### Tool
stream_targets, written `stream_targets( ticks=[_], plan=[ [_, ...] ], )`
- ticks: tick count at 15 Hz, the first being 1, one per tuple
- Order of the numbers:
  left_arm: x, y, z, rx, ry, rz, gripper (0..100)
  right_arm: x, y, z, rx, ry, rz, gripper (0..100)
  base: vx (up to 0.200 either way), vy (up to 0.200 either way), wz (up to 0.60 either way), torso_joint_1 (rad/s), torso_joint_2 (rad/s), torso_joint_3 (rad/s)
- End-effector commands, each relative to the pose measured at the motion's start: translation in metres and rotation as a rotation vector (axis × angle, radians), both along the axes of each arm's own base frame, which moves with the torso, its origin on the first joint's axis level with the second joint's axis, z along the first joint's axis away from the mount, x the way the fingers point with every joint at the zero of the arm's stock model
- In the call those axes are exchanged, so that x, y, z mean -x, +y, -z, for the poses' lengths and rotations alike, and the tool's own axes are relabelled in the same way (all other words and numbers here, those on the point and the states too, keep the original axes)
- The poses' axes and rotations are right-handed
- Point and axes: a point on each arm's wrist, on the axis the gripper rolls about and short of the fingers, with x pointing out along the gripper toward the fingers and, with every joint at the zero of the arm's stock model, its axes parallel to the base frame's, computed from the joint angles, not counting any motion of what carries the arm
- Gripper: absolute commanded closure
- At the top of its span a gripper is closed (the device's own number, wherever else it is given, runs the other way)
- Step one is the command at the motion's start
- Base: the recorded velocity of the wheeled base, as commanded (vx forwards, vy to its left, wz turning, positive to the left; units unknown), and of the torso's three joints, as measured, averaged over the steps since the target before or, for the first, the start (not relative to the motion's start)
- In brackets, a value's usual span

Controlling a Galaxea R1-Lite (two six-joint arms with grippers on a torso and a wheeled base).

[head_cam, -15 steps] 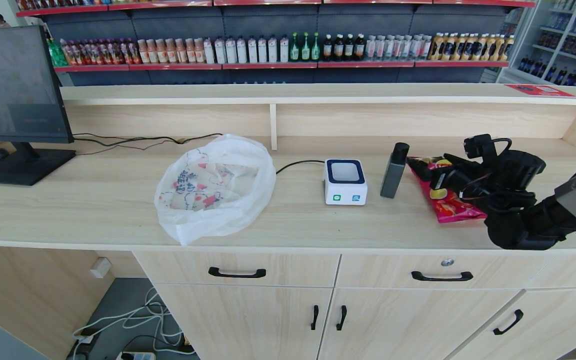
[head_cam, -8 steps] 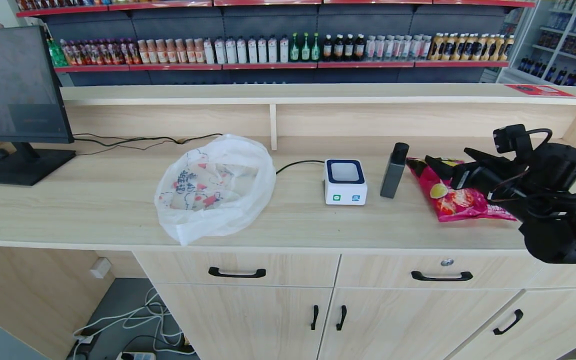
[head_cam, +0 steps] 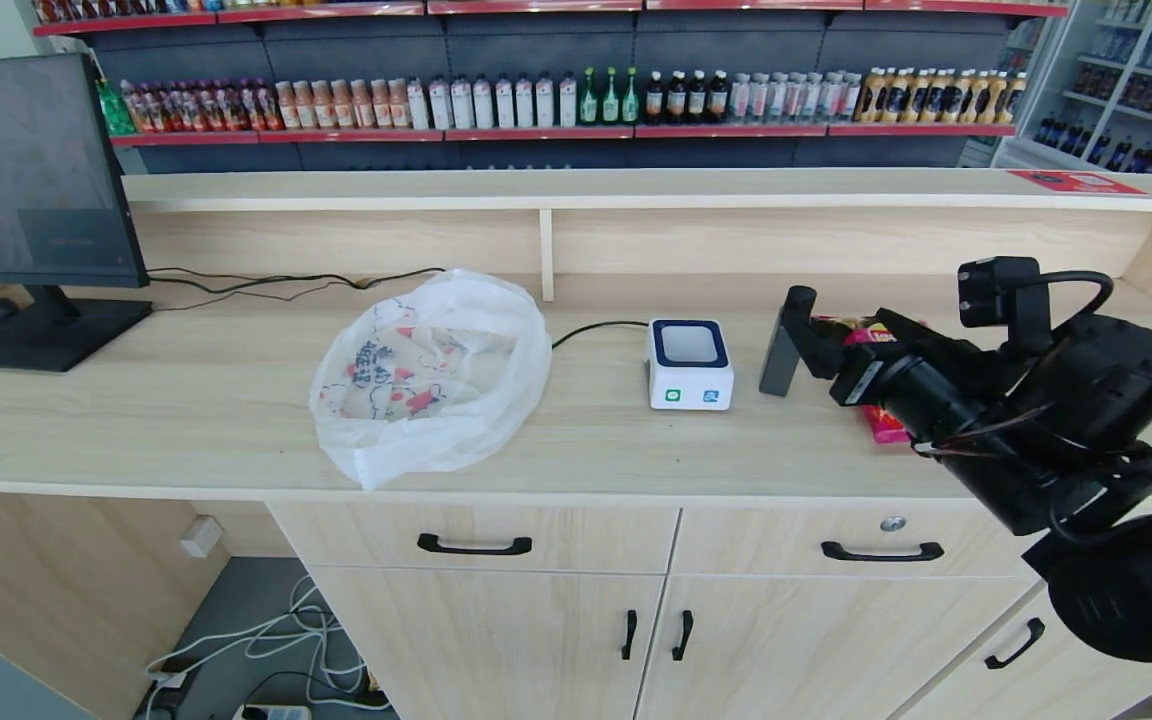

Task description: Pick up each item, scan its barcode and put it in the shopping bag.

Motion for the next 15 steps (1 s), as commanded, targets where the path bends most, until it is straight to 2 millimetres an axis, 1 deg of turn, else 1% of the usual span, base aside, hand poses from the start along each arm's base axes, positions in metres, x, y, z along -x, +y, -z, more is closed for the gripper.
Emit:
stream_targets(
  ticks=[1,2,4,5,6,9,10,11,12,15],
  plan=[
    [0.0,0.0,0.0,0.0,-0.001,-0.001,0,-0.019,0.011,0.002,-0.023,-0.005,0.046,0,0.0,0.0,0.0,0.0,0.0,0.0],
    [0.0,0.0,0.0,0.0,-0.001,-0.001,0,-0.024,0.012,0.006,-0.029,0.003,0.067,0,0.0,0.0,0.0,0.0,0.0,0.0],
    [0.0,0.0,0.0,-0.001,-0.001,-0.001,0,-0.041,0.01,0.023,-0.024,0.039,0.12,0,0.0,0.0,0.0,0.0,0.0,0.0],
    [0.0,0.0,0.0,0.0,-0.001,-0.001,0,-0.046,0.007,0.027,-0.024,0.048,0.147,0,0.0,0.0,0.0,0.0,0.0,0.0],
    [0.0,0.0,0.0,0.0,-0.001,-0.001,0,-0.059,-0.001,0.036,-0.025,0.064,0.213,0,0.0,0.0,0.0,0.0,0.0,0.0],
    [0.0,0.0,0.0,0.0,-0.001,-0.001,0,-0.088,0.005,0.048,-0.05,0.067,0.218,0,0.0,0.0,0.0,0.0,0.0,0.0],
    [0.0,0.0,0.0,0.0,-0.001,-0.001,0,-0.089,0.005,0.048,-0.054,0.066,0.217,0,0.0,0.0,0.0,0.0,0.0,0.0],
    [0.0,0.0,0.0,0.0,-0.001,-0.001,0,-0.102,0.01,0.051,-0.081,0.052,0.211,0,0.0,0.0,0.0,0.0,0.0,0.0],
    [0.0,0.0,0.0,0.0,-0.001,0.001,0,-0.106,0.011,0.05,-0.081,0.052,0.21,0,0.0,0.0,0.0,0.0,0.0,0.0],
    [0.0,0.0,0.0,0.0,-0.001,-0.001,0,-0.12,0.017,0.032,-0.097,0.014,0.206,0,0.0,0.0,0.0,0.0,0.0,0.0]
  ],
)
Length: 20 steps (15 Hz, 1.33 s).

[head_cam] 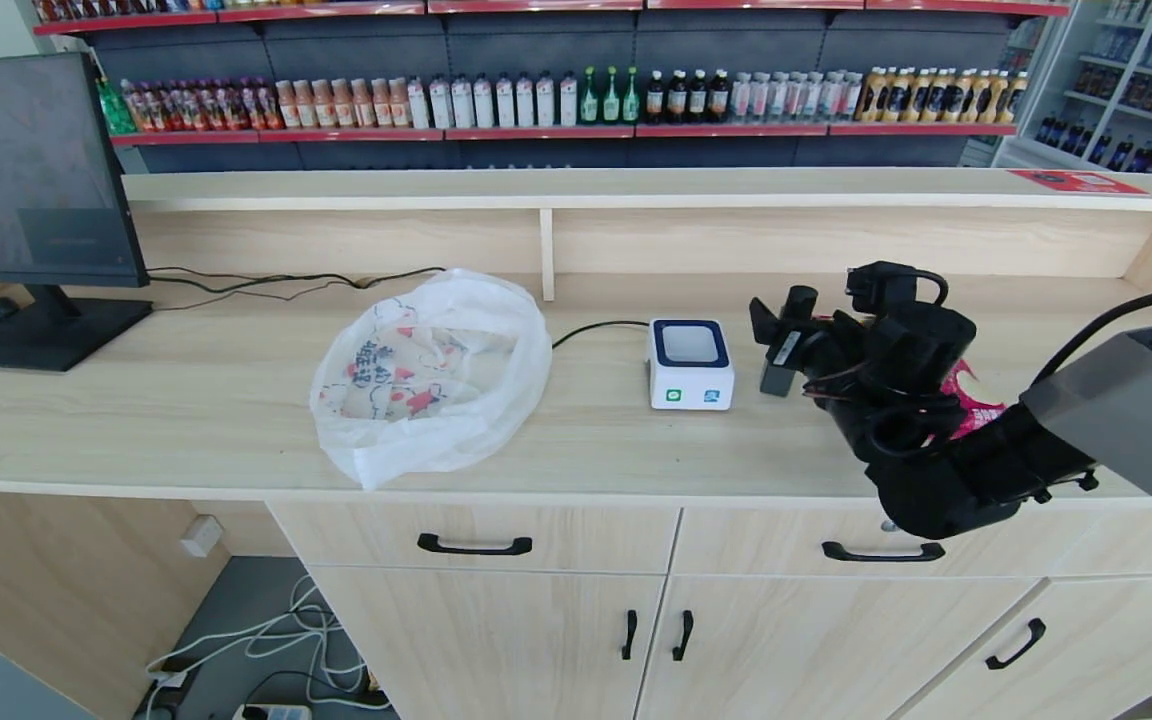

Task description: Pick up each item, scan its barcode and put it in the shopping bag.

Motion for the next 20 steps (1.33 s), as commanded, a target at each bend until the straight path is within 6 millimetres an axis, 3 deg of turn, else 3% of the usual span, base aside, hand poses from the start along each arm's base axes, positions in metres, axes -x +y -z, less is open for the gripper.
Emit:
stream_targets(
  ticks=[1,5,9,20],
  plan=[
    [0.0,0.0,0.0,0.001,0.0,-0.001,0,-0.013,0.004,-0.005,-0.008,-0.02,0.005,0,0.0,0.0,0.0,0.0,0.0,0.0],
    [0.0,0.0,0.0,-0.001,0.0,-0.001,0,-0.029,0.008,0.014,-0.008,0.03,0.06,0,0.0,0.0,0.0,0.0,0.0,0.0],
    [0.0,0.0,0.0,-0.001,0.0,0.002,0,-0.034,-0.003,0.017,-0.015,0.041,0.089,0,0.0,0.0,0.0,0.0,0.0,0.0],
    [0.0,0.0,0.0,-0.002,0.001,0.001,0,-0.056,0.005,0.041,-0.037,0.057,0.083,0,0.0,0.0,0.0,0.0,0.0,0.0]
  ],
)
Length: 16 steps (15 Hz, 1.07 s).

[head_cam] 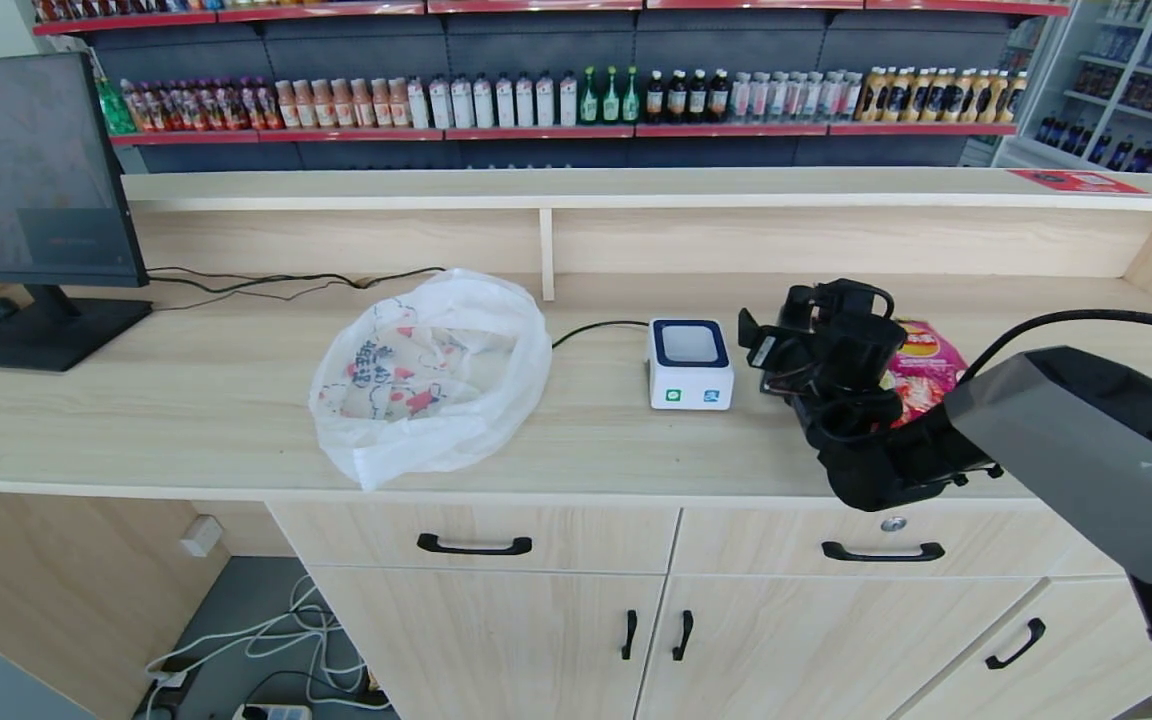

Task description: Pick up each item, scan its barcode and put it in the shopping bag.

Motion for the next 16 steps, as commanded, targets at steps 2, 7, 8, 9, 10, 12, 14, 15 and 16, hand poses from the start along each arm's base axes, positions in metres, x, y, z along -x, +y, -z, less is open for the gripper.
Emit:
stream_targets(
  ticks=[2,7,8,9,10,12,14,15,16],
  plan=[
    [0.0,0.0,0.0,0.0,0.0,-0.001,0,-0.0034,0.001,0.0119,0.001,0.018,-0.001,0,0.0,0.0,0.0,0.0,0.0,0.0],
    [0.0,0.0,0.0,0.002,0.0,-0.002,0,-0.0052,0.0022,0.0153,0.001,0.02,-0.003,0,0.0,0.0,0.0,0.0,0.0,0.0],
    [0.0,0.0,0.0,0.002,0.0,-0.002,0,-0.0056,0.0023,0.0153,0.002,0.018,-0.001,0,0.0,0.0,0.0,0.0,0.0,0.0],
    [0.0,0.0,0.0,0.002,0.0,-0.002,0,-0.0057,0.0023,0.0143,0.003,0.017,-0.002,100,0.0,0.0,0.0,0.0,0.0,0.0],
    [0.0,0.0,0.0,0.002,0.0,-0.002,0,-0.0058,0.0032,0.0135,0.001,0.014,-0.007,100,0.0,0.0,0.0,0.0,0.0,0.0],
    [0.0,0.0,-0.0002,0.002,-0.002,-0.002,0,-0.0054,0.0063,0.015,0.001,0.011,-0.019,100,0.0,0.0,0.0,0.0,0.0,0.0],
    [0.0,0.0,-0.0002,0.002,-0.002,-0.001,0,-0.0052,0.0086,0.0133,-0.001,0.002,-0.024,100,0.0,0.0,0.0,0.0,0.0,0.0],
    [0.0,0.0,-0.0002,0.002,-0.002,0.001,0,-0.0049,0.0085,0.013,0.002,0.002,-0.022,100,0.0,0.0,0.0,0.0,0.0,0.0],
    [0.0,0.0,-0.0002,0.002,-0.002,-0.002,0,-0.0044,0.0083,0.0095,0.002,-0.007,-0.02,100,0.0,0.0,0.0,0.0,0.0,0.0]
  ],
)
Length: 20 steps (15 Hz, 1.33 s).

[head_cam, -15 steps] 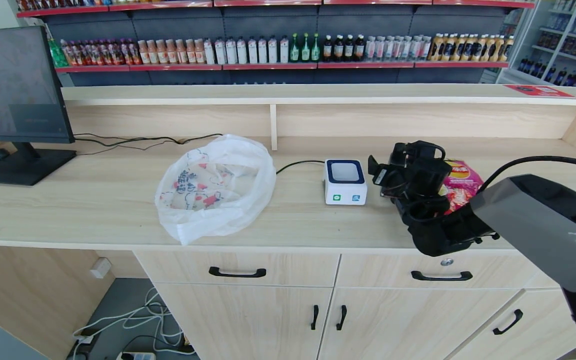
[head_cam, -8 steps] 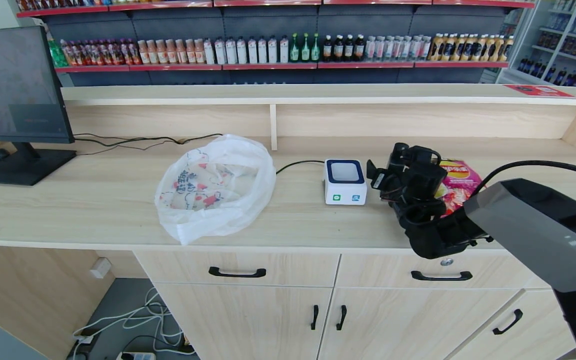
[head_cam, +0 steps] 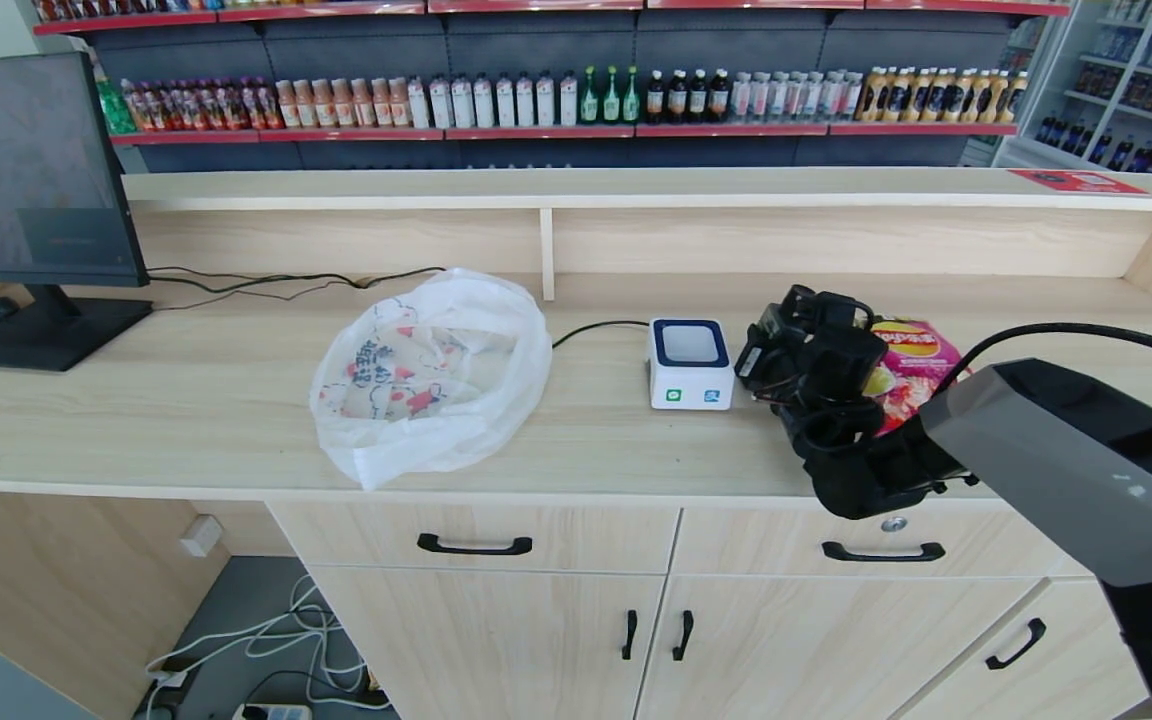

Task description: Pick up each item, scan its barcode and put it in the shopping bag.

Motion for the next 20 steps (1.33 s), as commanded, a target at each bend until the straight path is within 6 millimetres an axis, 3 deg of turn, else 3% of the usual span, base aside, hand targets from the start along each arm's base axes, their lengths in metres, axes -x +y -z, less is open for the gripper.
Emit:
stream_targets(
  ticks=[1,6,9,12,15,20],
  plan=[
    [0.0,0.0,0.0,0.001,-0.001,-0.002,0,0.002,0.0,-0.009,0.001,-0.022,-0.001,100,0.0,0.0,0.0,0.0,0.0,0.0],
    [0.0,0.0,0.0,0.001,-0.001,-0.002,0,0.026,-0.009,-0.041,0.005,-0.045,0.009,100,0.0,0.0,0.0,0.0,0.0,0.0],
    [0.0,0.0,0.0,0.001,-0.001,-0.002,0,0.059,-0.016,-0.068,0.014,-0.07,0.012,100,0.0,0.0,0.0,0.0,0.0,0.0],
    [0.0,0.0,0.0,0.001,-0.001,-0.002,0,0.107,-0.029,-0.09,0.052,-0.081,0.012,100,0.0,0.0,0.0,0.0,0.0,0.0],
    [0.0,0.0,0.0,0.001,0.001,-0.002,0,0.173,-0.03,-0.109,0.098,-0.085,-0.034,100,0.0,0.0,0.0,0.0,0.0,0.0],
    [0.0,0.0,0.0,0.001,-0.001,-0.002,0,0.269,-0.026,-0.098,0.147,-0.053,-0.147,100,0.0,0.0,0.0,0.0,0.0,0.0]
  ],
)
